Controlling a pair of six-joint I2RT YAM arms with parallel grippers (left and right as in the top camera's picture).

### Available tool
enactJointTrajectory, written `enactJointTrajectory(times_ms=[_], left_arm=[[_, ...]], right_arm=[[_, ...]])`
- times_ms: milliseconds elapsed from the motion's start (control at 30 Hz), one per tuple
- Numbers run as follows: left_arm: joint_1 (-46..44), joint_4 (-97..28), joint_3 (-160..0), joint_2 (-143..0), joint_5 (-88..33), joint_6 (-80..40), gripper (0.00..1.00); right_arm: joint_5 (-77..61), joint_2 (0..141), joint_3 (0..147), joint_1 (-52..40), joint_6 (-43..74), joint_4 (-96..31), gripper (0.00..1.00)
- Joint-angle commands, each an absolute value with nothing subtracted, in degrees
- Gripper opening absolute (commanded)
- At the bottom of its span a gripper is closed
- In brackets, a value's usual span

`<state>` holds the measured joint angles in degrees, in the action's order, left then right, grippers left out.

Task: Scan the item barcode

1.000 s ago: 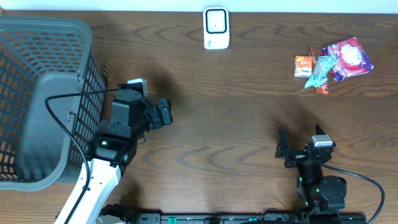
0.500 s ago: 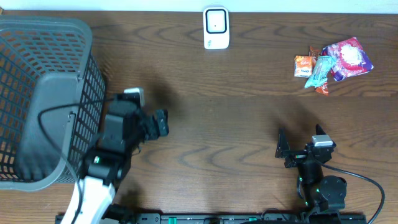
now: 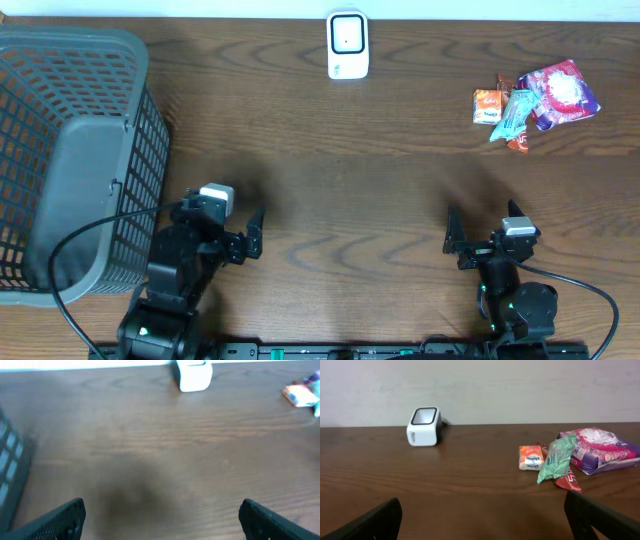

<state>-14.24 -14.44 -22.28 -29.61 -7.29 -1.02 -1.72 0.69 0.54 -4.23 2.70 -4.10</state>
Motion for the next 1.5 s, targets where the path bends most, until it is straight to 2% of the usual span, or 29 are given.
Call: enactJointTrajectory(times_ms=[0,400,800,867,1033,1467], left_arm=[[-13.9,-11.8,-19.8,-25.3,-11.8,8.6,0.98],[-7.0,-10.0,-9.7,-9.9,-11.8,5.3,0.98],[-4.8,2.0,-0.5,-1.5,-11.8,2.7,0.98],[-4.8,0.8,-0.2,0.0,-11.8,2.7,0.98],[-4.8,-3.3,-0.2,-0.1,-11.7,2.7,0.98],[-0.2,-3.2,-0.2,-0.1,-11.5,1.5,0.98]], right_arm=[[-1.4,0.3,0.3,-3.9,2.1,-4.3,0.99],[-1.4,0.3,0.3,-3.9,2.1,-4.3,0.99],[-1.4,0.3,0.3,-3.9,2.1,-4.3,0.99],[-1.4,0.3,0.3,-3.9,2.1,-4.3,0.99],[-1.4,0.3,0.3,-3.9,2.1,-4.3,0.99],[-1.4,0.3,0.3,-3.9,2.1,-4.3,0.99]])
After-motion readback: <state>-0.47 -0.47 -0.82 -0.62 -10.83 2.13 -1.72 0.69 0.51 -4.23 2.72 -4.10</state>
